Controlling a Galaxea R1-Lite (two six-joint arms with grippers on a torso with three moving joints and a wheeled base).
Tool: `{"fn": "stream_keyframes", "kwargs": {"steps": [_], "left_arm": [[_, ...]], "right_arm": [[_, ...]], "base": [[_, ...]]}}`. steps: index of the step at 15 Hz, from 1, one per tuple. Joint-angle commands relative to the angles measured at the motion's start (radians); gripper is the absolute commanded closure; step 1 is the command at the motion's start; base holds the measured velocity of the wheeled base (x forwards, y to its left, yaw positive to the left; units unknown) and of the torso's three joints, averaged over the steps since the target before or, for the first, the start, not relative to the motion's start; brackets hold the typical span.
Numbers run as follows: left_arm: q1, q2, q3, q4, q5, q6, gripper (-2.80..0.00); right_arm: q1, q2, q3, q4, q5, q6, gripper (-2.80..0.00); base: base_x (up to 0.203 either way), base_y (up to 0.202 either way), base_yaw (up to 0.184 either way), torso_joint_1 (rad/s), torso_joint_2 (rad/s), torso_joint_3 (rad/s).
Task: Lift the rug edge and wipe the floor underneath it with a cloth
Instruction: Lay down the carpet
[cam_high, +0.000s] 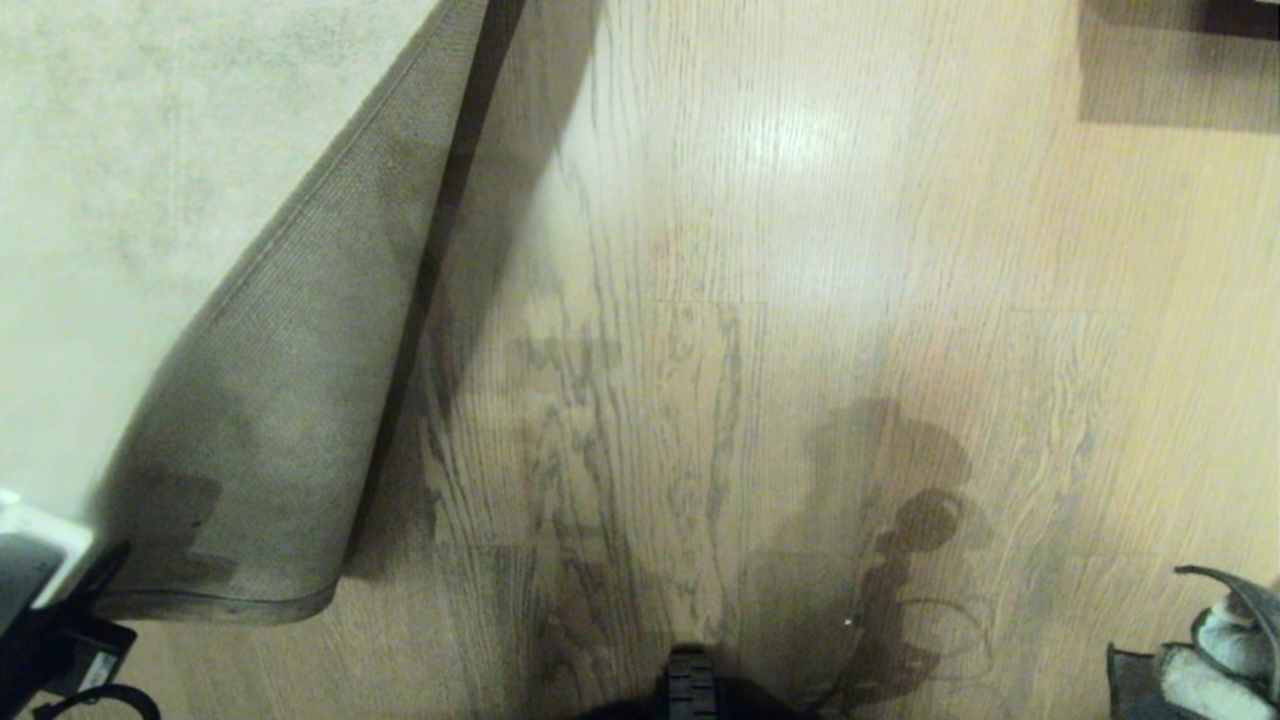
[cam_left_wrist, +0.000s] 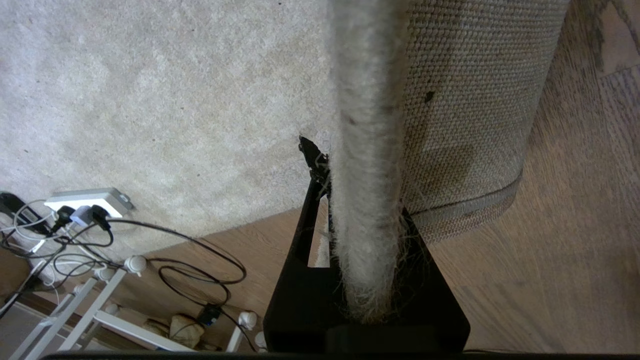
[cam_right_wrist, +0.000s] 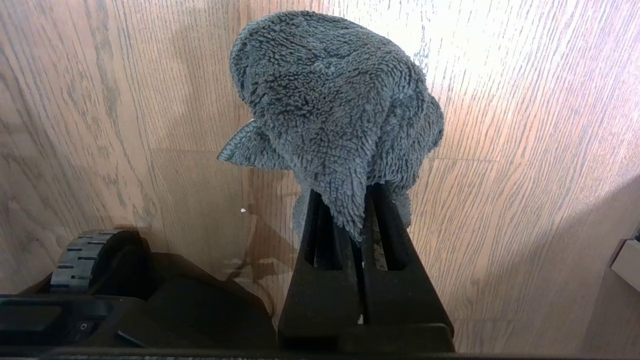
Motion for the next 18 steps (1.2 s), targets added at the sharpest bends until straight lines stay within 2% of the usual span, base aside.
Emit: {"fn": "stream_keyframes", "kwargs": {"steps": [1,10,11,14,18], "left_arm": [[0.001,-0.019,0.000,0.013,0.000,0.003,0.00],[-0.027,-0.034,0.000,0.020,-0.002,0.000,0.00],[-0.027,-0.034,0.000,0.018,-0.002,-0.001,-2.80],[-0.027,-0.032,0.000,0.010,-0.002,-0.013,-2.80],[-0.043,-0.031,0.000,-0.036,-0.005,-0.078,-2.80]], "right_arm": [[0.001,0.004,0.000,0.000,0.000,-0.001,0.00],[0.001,0.004,0.000,0.000,0.000,-0.001,0.00],[0.000,0.004,0.000,0.000,0.000,-0.001,0.00],[0.001,0.004,0.000,0.000,0.000,-0.001,0.00],[0.000,0.004,0.000,0.000,0.000,-0.001,0.00]], "base": [[0.000,0.000,0.000,0.000,0.00,0.000],[0.000,0.000,0.000,0.000,0.00,0.000],[0.000,0.000,0.000,0.000,0.00,0.000],[0.000,0.000,0.000,0.000,0.00,0.000],[0.000,0.000,0.000,0.000,0.00,0.000]]}}
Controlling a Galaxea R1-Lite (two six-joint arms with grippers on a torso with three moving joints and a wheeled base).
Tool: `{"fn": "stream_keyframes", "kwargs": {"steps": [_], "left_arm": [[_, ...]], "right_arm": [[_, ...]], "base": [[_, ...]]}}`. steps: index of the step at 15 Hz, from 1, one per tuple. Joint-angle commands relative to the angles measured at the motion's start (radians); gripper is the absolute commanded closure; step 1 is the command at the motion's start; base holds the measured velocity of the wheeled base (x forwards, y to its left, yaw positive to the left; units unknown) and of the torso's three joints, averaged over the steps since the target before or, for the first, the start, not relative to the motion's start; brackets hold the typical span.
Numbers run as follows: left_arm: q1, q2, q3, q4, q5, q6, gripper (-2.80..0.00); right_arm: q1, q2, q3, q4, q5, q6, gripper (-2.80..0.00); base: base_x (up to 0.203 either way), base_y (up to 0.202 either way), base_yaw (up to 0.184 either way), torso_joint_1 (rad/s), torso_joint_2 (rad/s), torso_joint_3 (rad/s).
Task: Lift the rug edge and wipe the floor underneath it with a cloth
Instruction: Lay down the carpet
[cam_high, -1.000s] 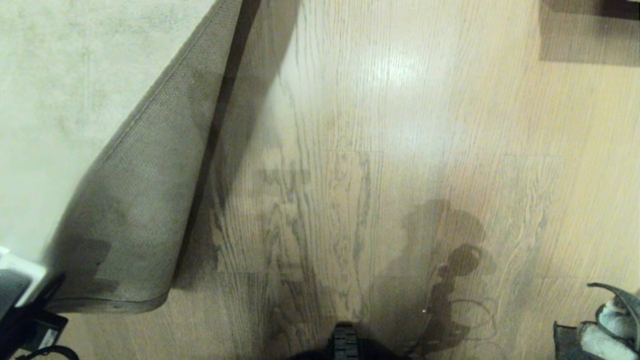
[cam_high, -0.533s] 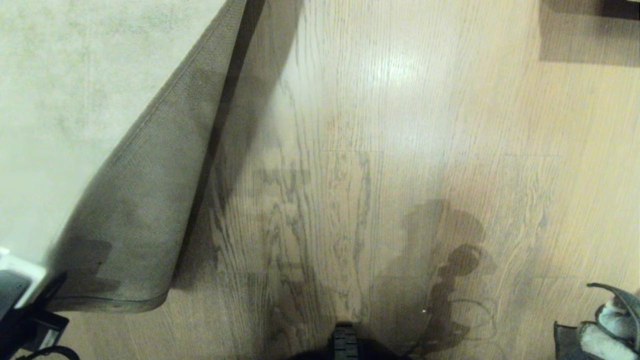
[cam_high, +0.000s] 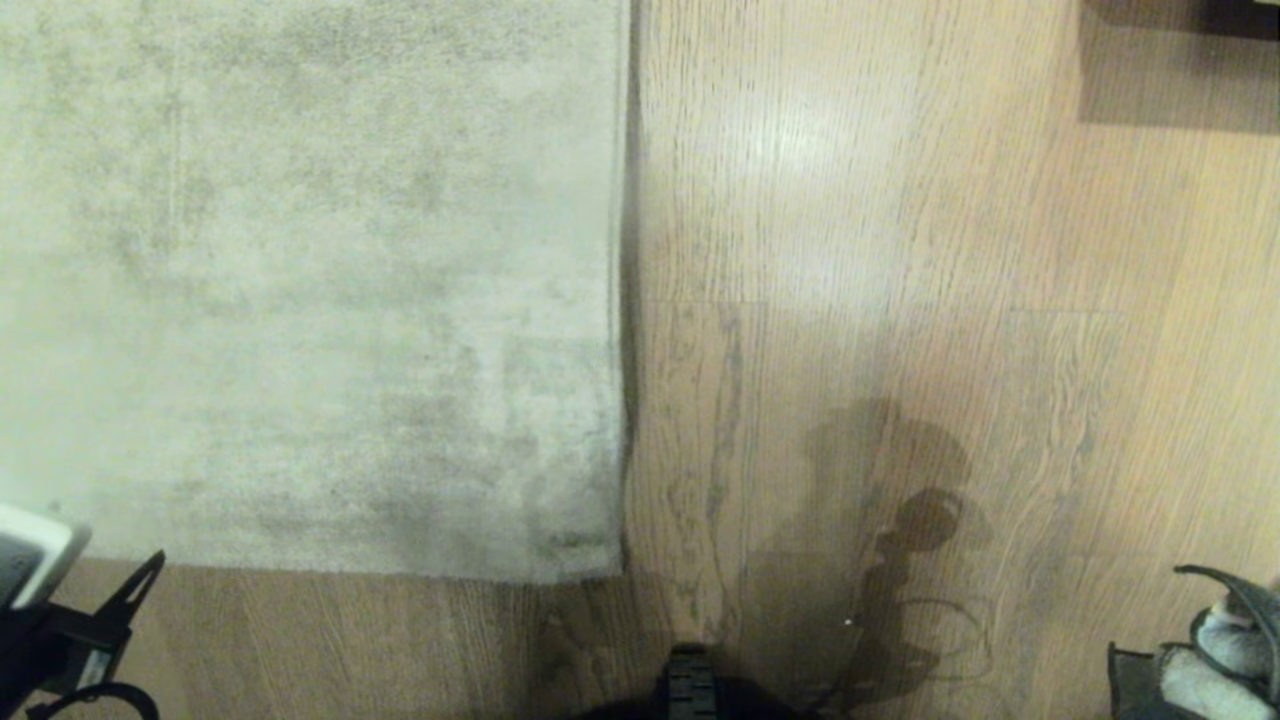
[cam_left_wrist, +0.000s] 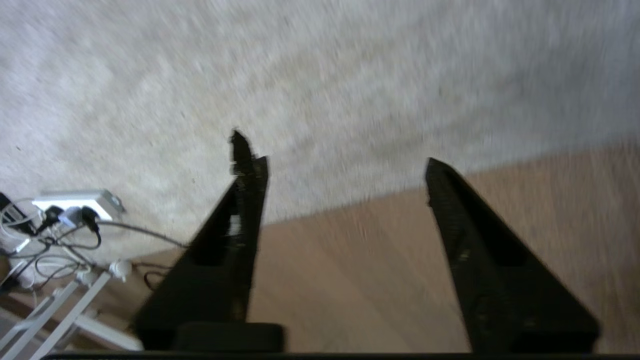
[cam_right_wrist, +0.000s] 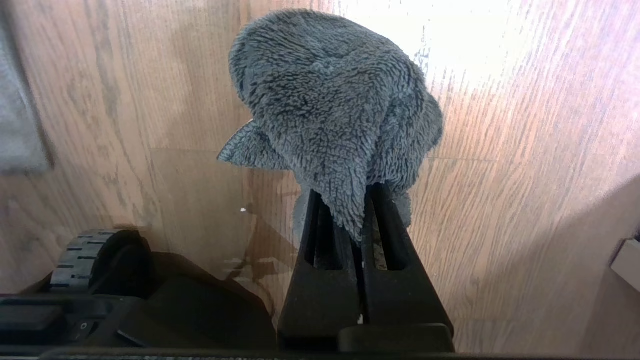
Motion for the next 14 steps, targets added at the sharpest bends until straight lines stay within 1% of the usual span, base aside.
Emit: {"fn": "stream_keyframes", "kwargs": {"steps": [1,4,5,7,9,10,12,13,14], "left_arm": [[-0.020,0.005,0.000,-0.048,0.000,-0.031,-2.80],[-0.042,0.011,0.000,-0.101,0.003,-0.118,-2.80],[-0.050,0.011,0.000,-0.108,0.003,-0.135,-2.80],[-0.075,0.016,0.000,-0.106,0.003,-0.149,-2.80],[-0.085,0.019,0.000,-0.092,0.002,-0.151,-2.80],[-0.104,0.024,0.000,-0.089,-0.002,-0.162,-2.80],[-0.178,0.031,0.000,-0.084,0.000,-0.208,-2.80],[-0.223,0.040,0.000,-0.072,0.002,-0.228,0.00],[-0.261,0.043,0.000,-0.038,0.004,-0.243,0.00]], "right_arm": [[0.000,0.002,0.000,-0.001,0.000,-0.001,0.00],[0.000,0.002,0.000,-0.001,0.000,-0.001,0.00],[0.000,0.002,0.000,-0.001,0.000,-0.001,0.00],[-0.001,0.002,0.000,-0.001,0.000,-0.001,0.00],[0.000,0.002,0.000,-0.001,0.000,-0.001,0.00],[0.000,0.002,0.000,-0.001,0.000,-0.001,0.00],[0.001,0.002,0.000,-0.001,0.000,-0.001,0.00],[0.000,0.002,0.000,-0.001,0.000,-0.001,0.00],[-0.001,0.002,0.000,-0.001,0.000,-0.001,0.00]], "base": [[0.000,0.000,0.000,0.000,0.00,0.000],[0.000,0.000,0.000,0.000,0.00,0.000],[0.000,0.000,0.000,0.000,0.00,0.000],[0.000,0.000,0.000,0.000,0.00,0.000],[0.000,0.000,0.000,0.000,0.00,0.000],[0.000,0.000,0.000,0.000,0.00,0.000],[0.000,0.000,0.000,0.000,0.00,0.000],[0.000,0.000,0.000,0.000,0.00,0.000],[0.000,0.000,0.000,0.000,0.00,0.000]]}}
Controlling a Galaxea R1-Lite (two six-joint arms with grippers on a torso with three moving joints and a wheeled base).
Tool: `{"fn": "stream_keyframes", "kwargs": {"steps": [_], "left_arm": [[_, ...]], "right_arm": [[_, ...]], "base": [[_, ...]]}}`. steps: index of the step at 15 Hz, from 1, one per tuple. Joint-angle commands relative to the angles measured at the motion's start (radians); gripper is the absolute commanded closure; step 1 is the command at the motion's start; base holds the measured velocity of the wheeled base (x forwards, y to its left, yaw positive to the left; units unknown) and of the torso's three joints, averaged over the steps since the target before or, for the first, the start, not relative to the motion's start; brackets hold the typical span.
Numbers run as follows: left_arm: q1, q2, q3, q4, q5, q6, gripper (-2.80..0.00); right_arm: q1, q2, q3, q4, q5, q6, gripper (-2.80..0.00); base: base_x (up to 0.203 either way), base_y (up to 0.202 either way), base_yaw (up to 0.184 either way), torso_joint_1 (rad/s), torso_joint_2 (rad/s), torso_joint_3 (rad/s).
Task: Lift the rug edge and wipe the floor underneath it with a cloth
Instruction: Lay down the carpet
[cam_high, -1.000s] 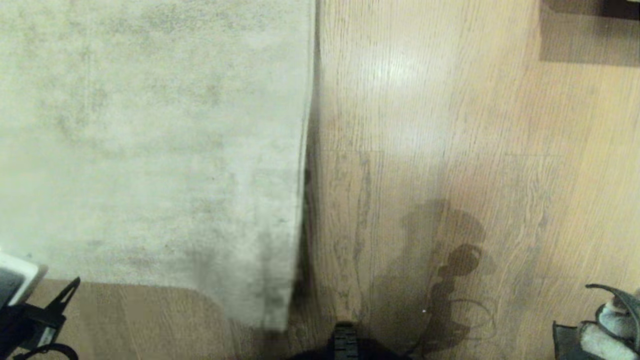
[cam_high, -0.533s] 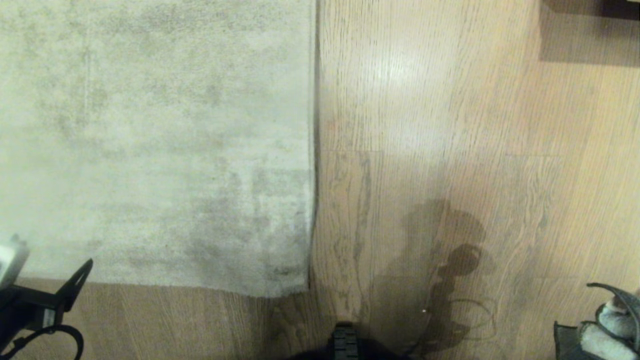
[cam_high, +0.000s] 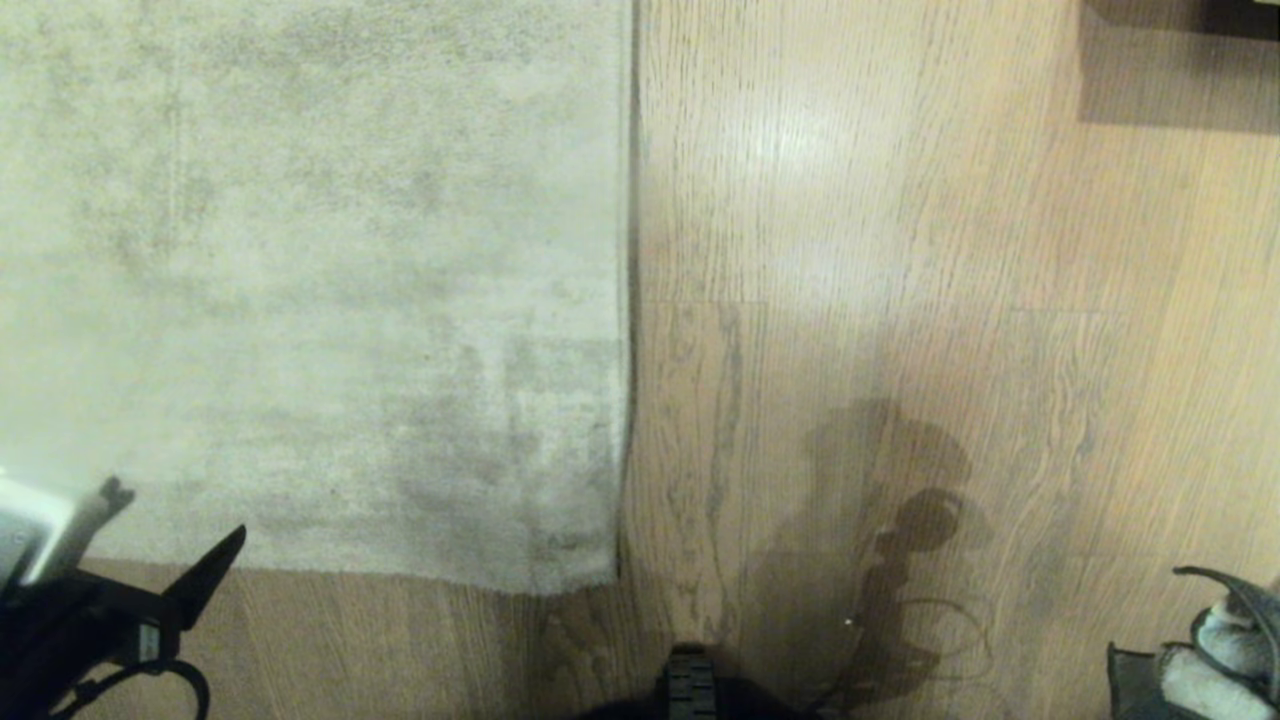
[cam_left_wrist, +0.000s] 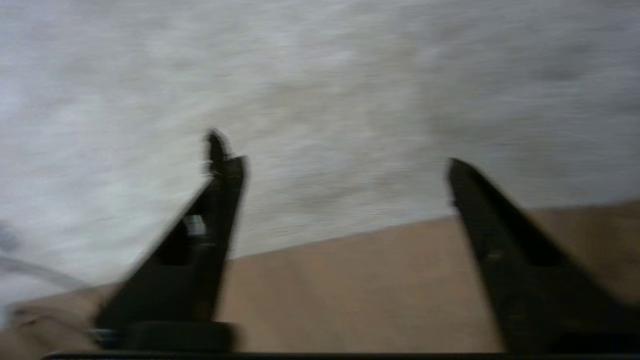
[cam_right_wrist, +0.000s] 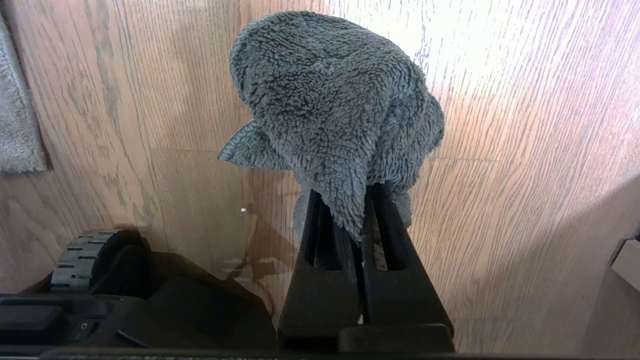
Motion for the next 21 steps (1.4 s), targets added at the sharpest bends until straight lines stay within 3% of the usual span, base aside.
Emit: {"fn": "stream_keyframes", "kwargs": {"steps": [1,5,7,8,15,21], "left_arm": [[-0.070,0.015,0.000,0.068,-0.006,-0.014,0.00],[-0.163,0.017,0.000,0.294,-0.022,-0.011,0.00],[-0.189,0.045,-0.008,0.434,-0.019,0.027,0.00],[-0.193,0.078,-0.016,0.453,-0.019,0.049,0.00],[-0.232,0.492,-0.186,0.424,0.007,0.278,0.00],[-0.440,0.829,-0.455,0.295,0.005,0.297,0.00]], "right_arm": [[-0.001,0.001,0.000,-0.001,0.000,-0.001,0.00],[0.001,0.001,0.000,-0.001,0.000,-0.001,0.00],[0.000,0.001,0.000,-0.001,0.000,-0.001,0.00],[0.001,0.001,0.000,-0.001,0.000,-0.001,0.00],[0.000,0.001,0.000,-0.001,0.000,-0.001,0.00],[0.001,0.001,0.000,-0.001,0.000,-0.001,0.00]], "base": [[0.000,0.000,0.000,0.000,0.00,0.000],[0.000,0.000,0.000,0.000,0.00,0.000],[0.000,0.000,0.000,0.000,0.00,0.000],[0.000,0.000,0.000,0.000,0.00,0.000],[0.000,0.000,0.000,0.000,0.00,0.000],[0.000,0.000,0.000,0.000,0.00,0.000]]}}
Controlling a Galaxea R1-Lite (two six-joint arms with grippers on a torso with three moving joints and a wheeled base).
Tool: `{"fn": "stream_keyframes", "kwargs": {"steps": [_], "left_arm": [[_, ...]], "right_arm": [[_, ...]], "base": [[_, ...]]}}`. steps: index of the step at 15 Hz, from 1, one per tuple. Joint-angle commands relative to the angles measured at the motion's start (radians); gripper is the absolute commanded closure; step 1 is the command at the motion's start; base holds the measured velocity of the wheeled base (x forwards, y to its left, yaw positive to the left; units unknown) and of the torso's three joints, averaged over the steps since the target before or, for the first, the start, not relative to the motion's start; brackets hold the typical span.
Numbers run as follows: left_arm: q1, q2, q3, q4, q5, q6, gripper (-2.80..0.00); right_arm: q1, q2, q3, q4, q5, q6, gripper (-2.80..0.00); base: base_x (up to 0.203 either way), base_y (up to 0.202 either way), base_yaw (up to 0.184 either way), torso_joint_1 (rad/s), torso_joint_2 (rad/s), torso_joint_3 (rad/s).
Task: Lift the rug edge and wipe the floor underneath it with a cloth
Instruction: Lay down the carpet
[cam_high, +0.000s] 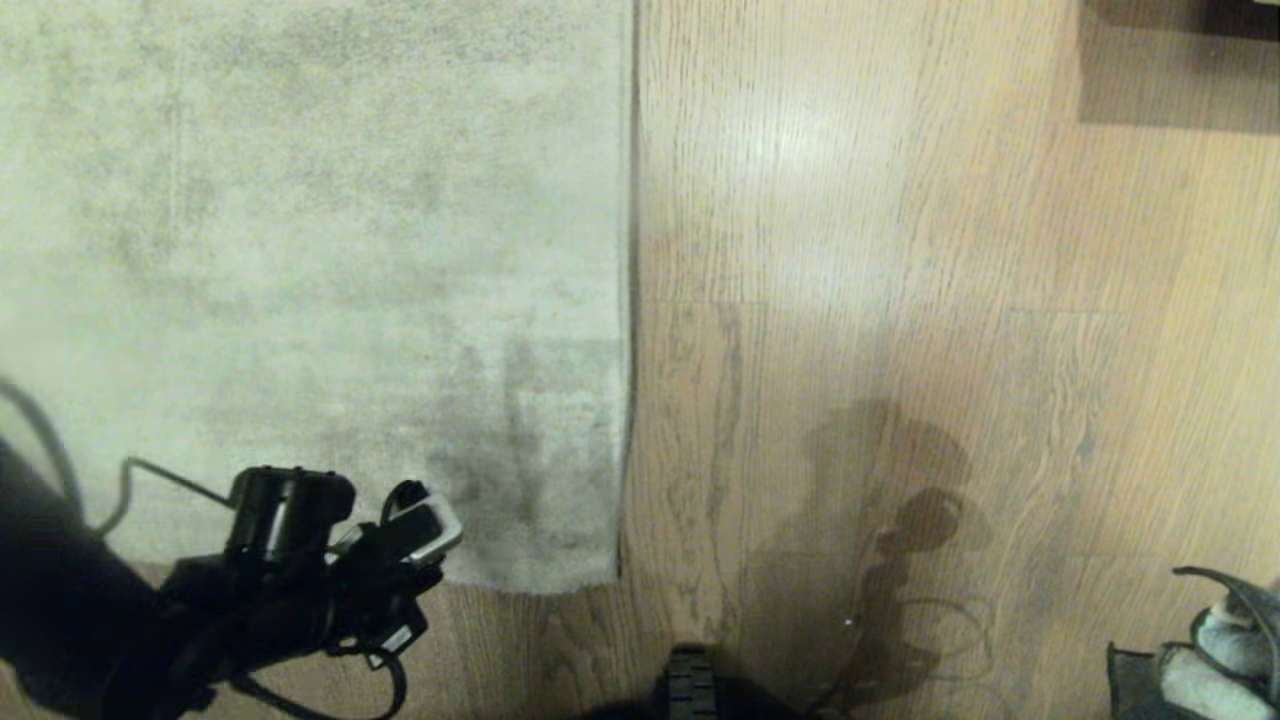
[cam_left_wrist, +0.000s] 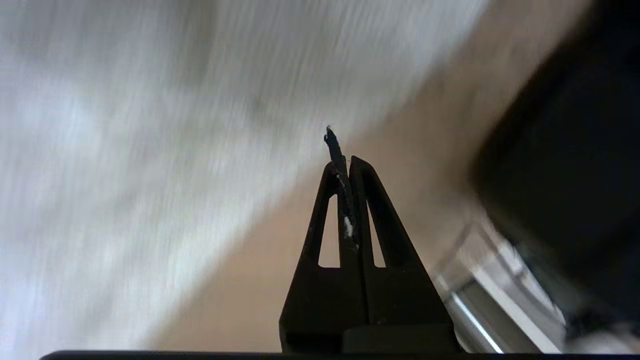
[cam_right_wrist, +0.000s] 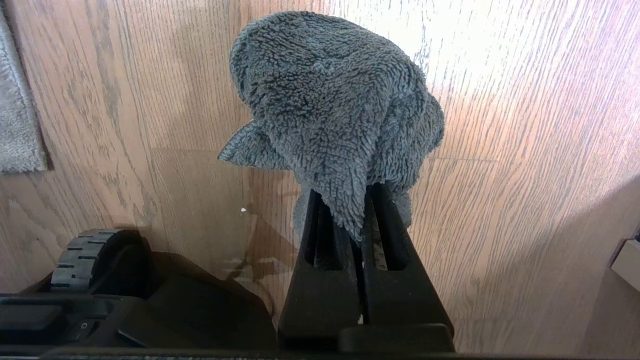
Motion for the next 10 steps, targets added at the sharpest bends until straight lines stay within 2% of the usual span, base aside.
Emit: {"fn": "stream_keyframes", "kwargs": {"steps": [1,4,10], "left_arm": [[-0.099,0.167,-0.114,-0.014,-0.004,-0.012,0.00],[-0.166,0.227,-0.189,-0.016,-0.007,-0.049,0.00],[-0.175,0.260,-0.200,-0.030,0.002,-0.039,0.00]], "right_arm": [[-0.001,0.001,0.000,-0.001,0.000,-0.001,0.00],[0.001,0.001,0.000,-0.001,0.000,-0.001,0.00],[0.001,0.001,0.000,-0.001,0.000,-0.002,0.00]], "base": [[0.000,0.000,0.000,0.000,0.00,0.000],[0.000,0.000,0.000,0.000,0.00,0.000],[0.000,0.000,0.000,0.000,0.00,0.000]]}}
